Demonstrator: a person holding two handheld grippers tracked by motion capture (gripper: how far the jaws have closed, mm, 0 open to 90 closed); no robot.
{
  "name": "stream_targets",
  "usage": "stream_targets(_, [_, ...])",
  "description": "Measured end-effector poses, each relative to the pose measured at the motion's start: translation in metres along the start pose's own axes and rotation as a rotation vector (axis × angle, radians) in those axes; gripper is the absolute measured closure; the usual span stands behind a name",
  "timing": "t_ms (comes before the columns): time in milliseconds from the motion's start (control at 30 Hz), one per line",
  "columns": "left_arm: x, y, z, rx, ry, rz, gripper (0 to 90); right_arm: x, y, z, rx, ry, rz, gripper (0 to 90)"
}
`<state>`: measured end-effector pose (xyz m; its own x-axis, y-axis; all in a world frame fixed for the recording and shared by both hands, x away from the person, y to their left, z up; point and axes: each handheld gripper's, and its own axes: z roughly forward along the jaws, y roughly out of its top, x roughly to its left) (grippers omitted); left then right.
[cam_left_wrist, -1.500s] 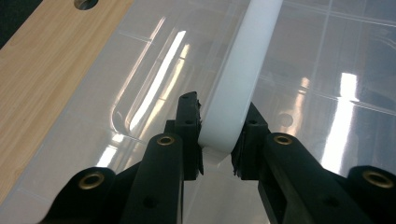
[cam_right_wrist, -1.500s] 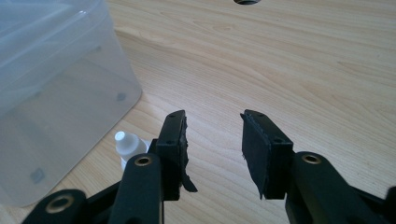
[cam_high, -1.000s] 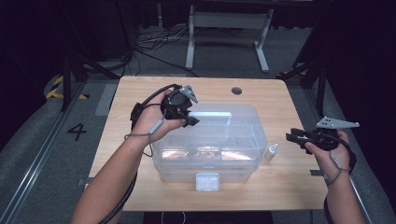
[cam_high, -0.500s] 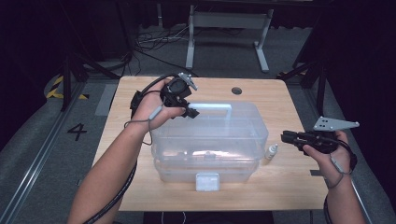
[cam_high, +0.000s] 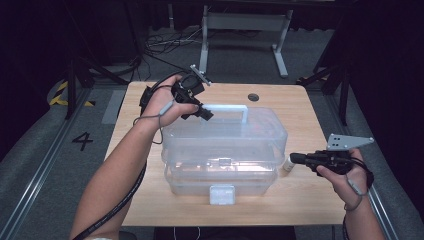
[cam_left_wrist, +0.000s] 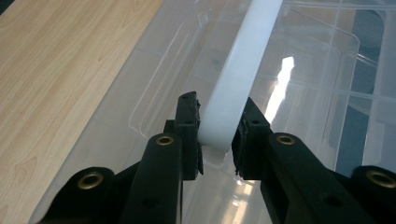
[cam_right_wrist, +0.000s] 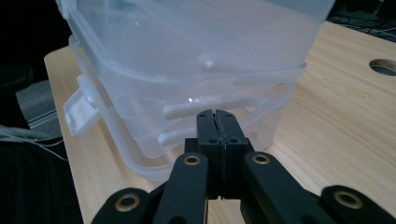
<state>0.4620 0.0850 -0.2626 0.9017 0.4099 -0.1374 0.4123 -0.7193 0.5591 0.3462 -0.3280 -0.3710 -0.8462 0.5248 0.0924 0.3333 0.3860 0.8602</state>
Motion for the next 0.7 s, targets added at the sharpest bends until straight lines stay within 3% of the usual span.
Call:
stream_targets(200, [0.005, 0.005, -0.002, 0.005, -0.005, -0.011, 74.4, 0.010, 0.002, 0.012, 0.004, 0.042, -0.026, 90.0])
stream_targets(400, [0.006, 0.007, -0.003, 0.012, 0.000, -0.012, 73.8, 0.017, 0.005, 0.020, -0.026, 0.073, -0.038, 90.0])
stream_targets(500, [0.006, 0.007, -0.004, 0.002, 0.006, -0.015, 73.7, 0.019, 0.006, 0.021, -0.064, 0.054, -0.030, 90.0])
stream_targets(700, [0.006, 0.008, -0.004, 0.010, 0.008, -0.009, 73.7, 0.019, 0.006, 0.020, -0.070, 0.053, -0.024, 90.0])
